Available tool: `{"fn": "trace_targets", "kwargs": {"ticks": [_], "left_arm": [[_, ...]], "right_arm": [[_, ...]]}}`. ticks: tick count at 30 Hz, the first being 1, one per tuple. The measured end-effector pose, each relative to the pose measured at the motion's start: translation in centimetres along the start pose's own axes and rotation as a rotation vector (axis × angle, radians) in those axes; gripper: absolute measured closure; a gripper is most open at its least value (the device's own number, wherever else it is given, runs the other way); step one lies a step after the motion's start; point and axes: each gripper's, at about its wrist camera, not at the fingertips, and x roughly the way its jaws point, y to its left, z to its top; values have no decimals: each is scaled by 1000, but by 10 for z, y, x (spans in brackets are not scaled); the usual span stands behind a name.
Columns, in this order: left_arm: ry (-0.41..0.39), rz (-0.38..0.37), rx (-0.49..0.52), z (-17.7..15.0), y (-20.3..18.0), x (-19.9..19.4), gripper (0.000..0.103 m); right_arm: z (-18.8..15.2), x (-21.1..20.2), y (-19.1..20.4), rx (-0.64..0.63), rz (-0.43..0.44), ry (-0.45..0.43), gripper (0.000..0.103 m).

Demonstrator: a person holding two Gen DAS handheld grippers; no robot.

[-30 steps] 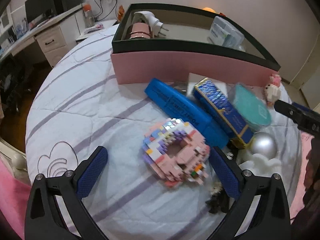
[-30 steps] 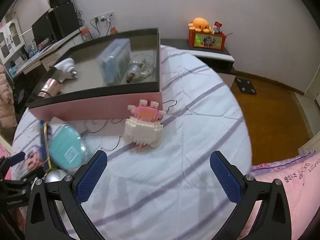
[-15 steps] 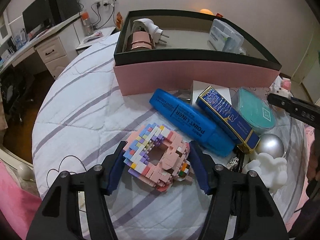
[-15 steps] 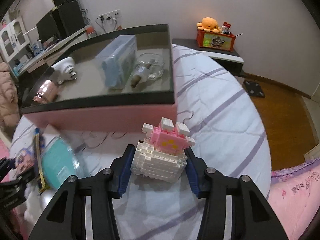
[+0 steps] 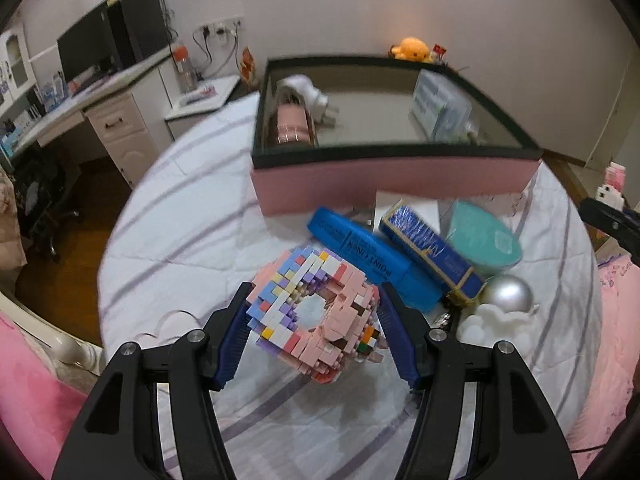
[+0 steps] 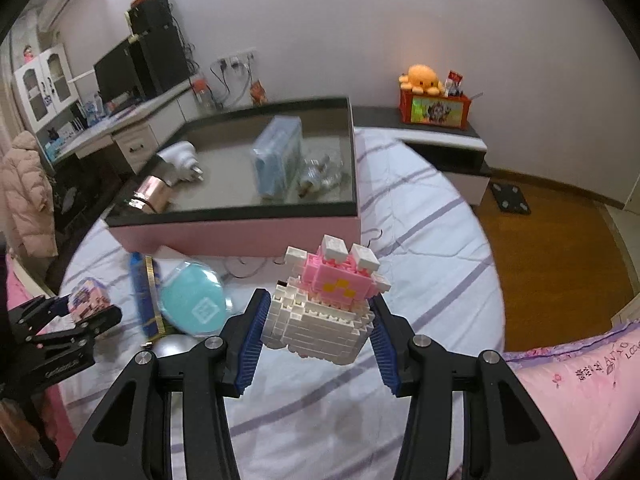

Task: Organize rigid objects
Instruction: 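Grasp the block donut with the left tool while the right tool grasps the pink-white block figure, then carry the block donut and block figure into the box and release both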

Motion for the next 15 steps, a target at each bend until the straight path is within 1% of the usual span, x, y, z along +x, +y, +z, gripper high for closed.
{"fn": "trace_targets", "kwargs": {"ticks": [6, 12, 15], "left_arm": [[-116, 30, 12, 11, 2, -45, 41], [-263, 44, 17, 19, 0, -102, 41], [-340, 52, 19, 21, -3, -129, 41]], "right_arm": [[-2, -47, 7, -4, 16, -96, 53], [-5, -96, 17, -31, 31, -210, 53], [-6, -117, 18, -29, 71, -260, 53]]}}
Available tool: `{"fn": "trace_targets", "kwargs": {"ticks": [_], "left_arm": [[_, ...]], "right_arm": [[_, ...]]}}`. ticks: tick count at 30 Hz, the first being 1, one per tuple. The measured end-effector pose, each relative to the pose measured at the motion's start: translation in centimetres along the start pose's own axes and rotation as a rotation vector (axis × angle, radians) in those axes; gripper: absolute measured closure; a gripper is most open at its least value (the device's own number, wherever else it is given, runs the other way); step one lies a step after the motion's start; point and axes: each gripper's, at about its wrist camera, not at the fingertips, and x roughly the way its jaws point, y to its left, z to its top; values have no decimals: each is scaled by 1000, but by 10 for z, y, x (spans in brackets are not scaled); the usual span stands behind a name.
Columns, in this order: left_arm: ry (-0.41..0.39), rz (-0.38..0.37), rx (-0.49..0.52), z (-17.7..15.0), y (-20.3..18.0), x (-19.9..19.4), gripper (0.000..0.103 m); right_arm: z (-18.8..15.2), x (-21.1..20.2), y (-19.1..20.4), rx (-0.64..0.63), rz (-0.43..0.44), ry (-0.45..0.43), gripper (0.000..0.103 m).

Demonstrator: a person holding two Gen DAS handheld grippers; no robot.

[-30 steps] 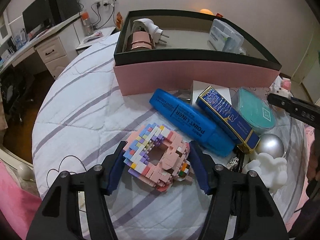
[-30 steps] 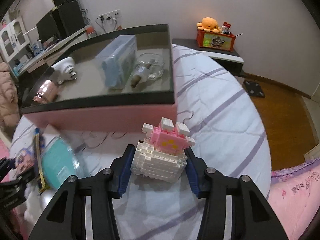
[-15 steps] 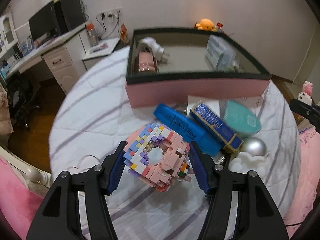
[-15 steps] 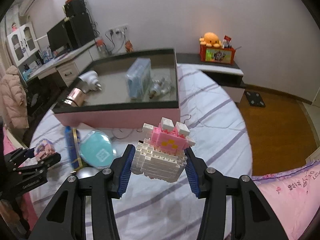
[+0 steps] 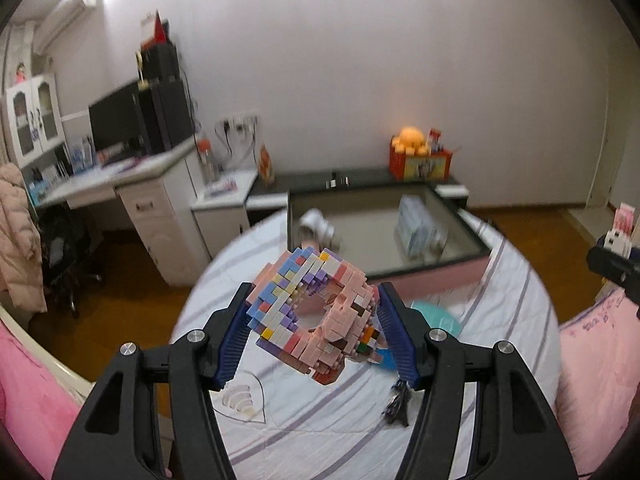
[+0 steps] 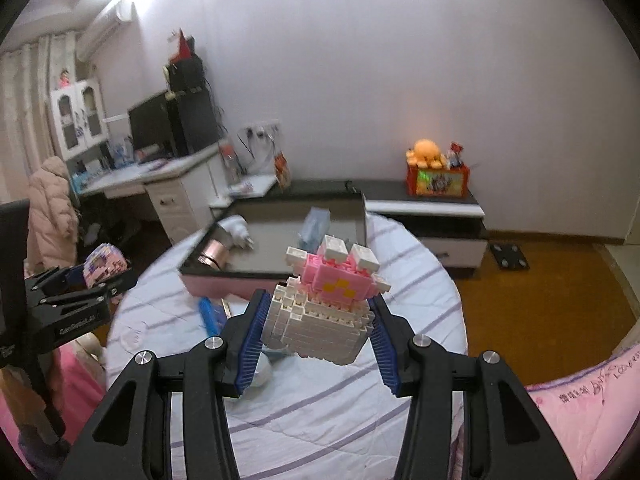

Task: Organize rigid objects
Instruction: 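Carry the block donut and block figure into the box and release both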

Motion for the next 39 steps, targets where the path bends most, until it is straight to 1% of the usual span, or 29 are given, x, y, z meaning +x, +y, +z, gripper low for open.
{"fn": "trace_targets", "kwargs": {"ticks": [2, 5, 10, 12, 13, 29, 34, 39], "left_arm": [[-49, 15, 4, 6, -2, -17, 41], [-88, 11, 6, 9, -4, -32, 41], [-129, 14, 5, 7, -7, -49, 41], [-138, 11, 10, 3, -8, -54, 40], [-137, 8, 7, 1, -8, -56, 40], [-126, 10, 7, -1, -11, -54, 40], [-119, 6, 8, -1, -10, -43, 40], [-106, -5, 10, 7, -8, -23, 40]], "right_arm": [[2, -12, 2, -4, 3, -31, 53], [3, -24, 5, -15, 3, -64, 53], [3, -41, 10, -34, 5, -114, 53], [3, -43, 10, -31, 25, -121, 53], [3, -43, 9, -25, 36, -121, 53], [2, -41, 9, -27, 40, -118, 53], [2, -35, 9, -27, 40, -108, 53], [10, -18, 5, -25, 43, -91, 53]]}}
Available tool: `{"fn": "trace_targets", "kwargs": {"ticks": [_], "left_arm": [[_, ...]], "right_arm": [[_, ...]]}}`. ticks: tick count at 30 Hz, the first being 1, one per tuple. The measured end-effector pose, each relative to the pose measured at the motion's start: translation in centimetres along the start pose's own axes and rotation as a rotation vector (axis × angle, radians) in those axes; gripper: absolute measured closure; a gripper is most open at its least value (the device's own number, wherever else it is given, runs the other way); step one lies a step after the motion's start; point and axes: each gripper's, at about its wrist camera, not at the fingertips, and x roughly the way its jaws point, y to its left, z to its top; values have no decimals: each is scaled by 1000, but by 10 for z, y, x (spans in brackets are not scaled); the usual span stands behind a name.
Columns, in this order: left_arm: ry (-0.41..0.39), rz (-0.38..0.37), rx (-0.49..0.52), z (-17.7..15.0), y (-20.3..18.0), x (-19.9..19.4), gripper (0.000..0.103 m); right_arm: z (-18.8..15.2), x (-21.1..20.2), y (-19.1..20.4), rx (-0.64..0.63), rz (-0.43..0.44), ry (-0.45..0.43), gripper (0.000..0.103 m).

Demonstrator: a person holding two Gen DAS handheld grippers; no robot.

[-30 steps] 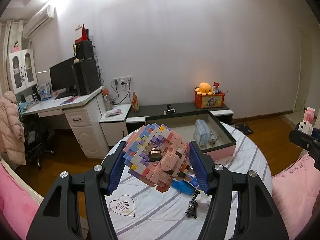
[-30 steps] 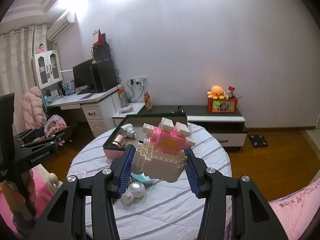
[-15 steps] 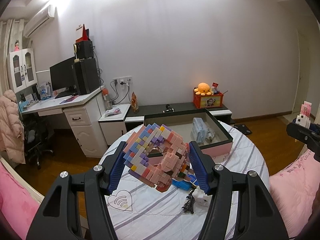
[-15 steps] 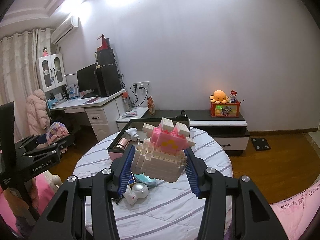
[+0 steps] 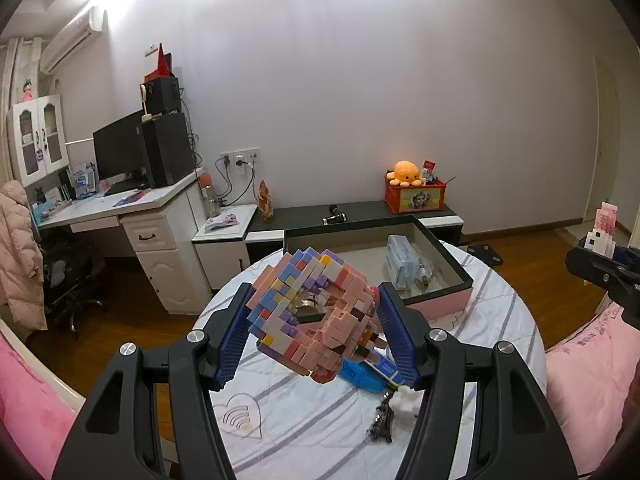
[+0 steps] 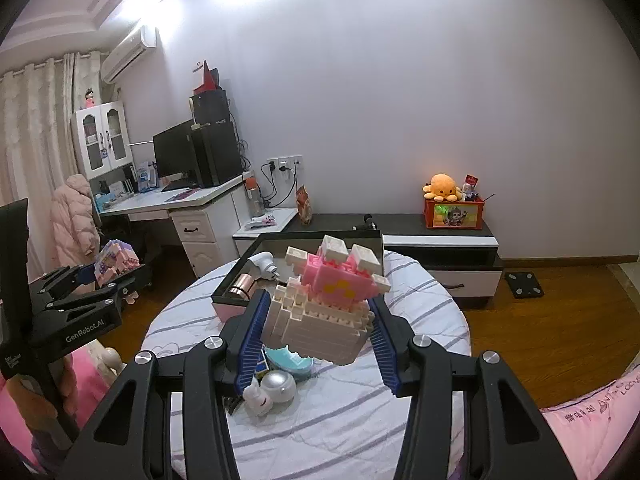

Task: Organize rigid objects
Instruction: 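Carry the block donut and block figure into the box and release both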

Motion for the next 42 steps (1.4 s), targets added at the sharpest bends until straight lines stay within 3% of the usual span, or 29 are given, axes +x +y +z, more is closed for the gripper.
{"fn": "trace_targets", "kwargs": {"ticks": [7, 15, 21, 25, 27, 28, 29, 30, 31, 42], "left_arm": [[41, -50, 6, 15, -3, 61, 40], [174, -61, 48, 25, -11, 155, 40], [226, -65, 77, 22, -16, 193, 40], [245, -53, 84, 20, -18, 210, 38], [262, -57, 92, 18, -19, 215, 22], [273, -48, 97, 17, -19, 217, 8], [275, -23, 95, 16, -17, 219, 2], [277, -8, 92, 15, -16, 220, 1], [279, -11, 82, 15, -13, 220, 0], [306, -11, 39, 12, -4, 224, 0]], "right_arm": [[13, 59, -8, 16, 14, 63, 53], [16, 169, -14, 46, 76, 230, 53], [8, 224, -18, 47, 82, 323, 53], [7, 240, -23, 58, 80, 349, 53], [8, 245, -23, 67, 82, 365, 51], [8, 247, -25, 79, 82, 373, 47], [7, 247, -29, 101, 78, 375, 31], [7, 247, -29, 111, 58, 369, 20], [8, 246, -33, 120, 40, 361, 19], [9, 244, -44, 150, 12, 376, 19]]}}
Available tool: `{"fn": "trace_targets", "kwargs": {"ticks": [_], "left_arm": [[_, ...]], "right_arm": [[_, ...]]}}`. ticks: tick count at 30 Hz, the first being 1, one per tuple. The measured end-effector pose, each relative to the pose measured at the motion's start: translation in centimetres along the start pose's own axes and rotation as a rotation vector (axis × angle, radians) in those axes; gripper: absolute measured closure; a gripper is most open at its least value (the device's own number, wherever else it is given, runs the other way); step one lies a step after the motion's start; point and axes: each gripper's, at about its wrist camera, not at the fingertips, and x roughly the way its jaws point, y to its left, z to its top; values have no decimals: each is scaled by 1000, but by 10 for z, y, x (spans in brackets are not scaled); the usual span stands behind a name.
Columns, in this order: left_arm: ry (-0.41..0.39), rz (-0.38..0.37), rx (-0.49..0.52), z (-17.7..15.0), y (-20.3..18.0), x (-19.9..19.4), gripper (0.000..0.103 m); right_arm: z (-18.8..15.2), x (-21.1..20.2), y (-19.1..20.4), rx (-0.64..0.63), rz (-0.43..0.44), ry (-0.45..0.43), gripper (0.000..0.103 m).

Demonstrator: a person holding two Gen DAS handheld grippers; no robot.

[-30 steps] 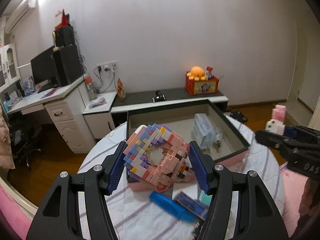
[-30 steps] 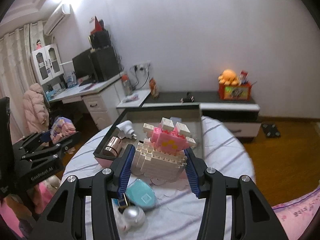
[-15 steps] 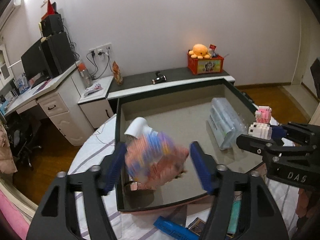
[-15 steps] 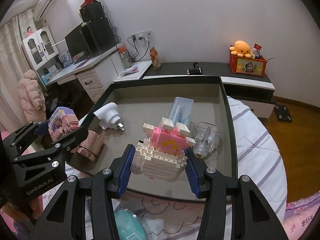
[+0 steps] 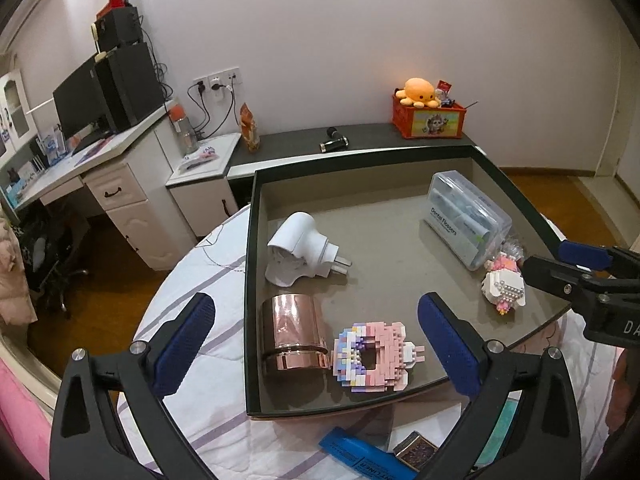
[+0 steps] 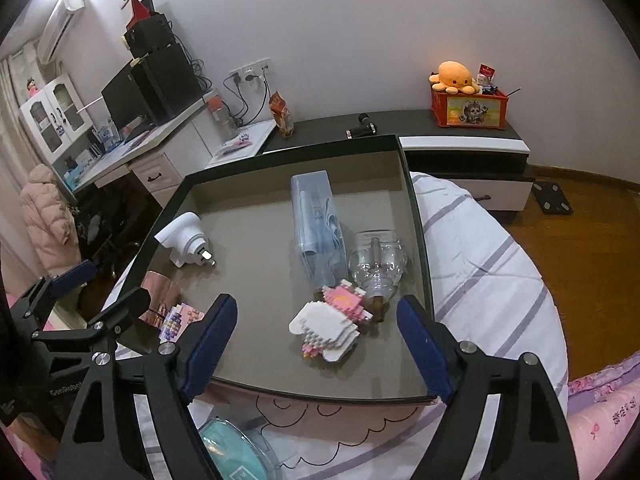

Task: Organize rigid objects
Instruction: 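Carry the block donut and block figure into the box and release both, then withdraw both tools from the box toward the remaining items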

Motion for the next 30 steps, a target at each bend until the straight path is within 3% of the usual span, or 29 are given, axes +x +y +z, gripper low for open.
{"fn": "trace_targets", "kwargs": {"ticks": [9, 15, 22, 30], "left_arm": [[5, 20, -7, 0, 4, 1, 0], [-27, 30, -25, -2, 6, -23, 0], [-125, 51, -37, -17, 8, -94, 0], [-225, 82, -45, -51, 7, -175, 0]], "right_arm": [[0, 1, 5, -12, -5, 4, 19], [-4, -21, 10, -27, -25, -31, 19], [-20, -85, 26, -61, -43, -122, 19], [-60, -167, 47, -107, -59, -235, 19]]}}
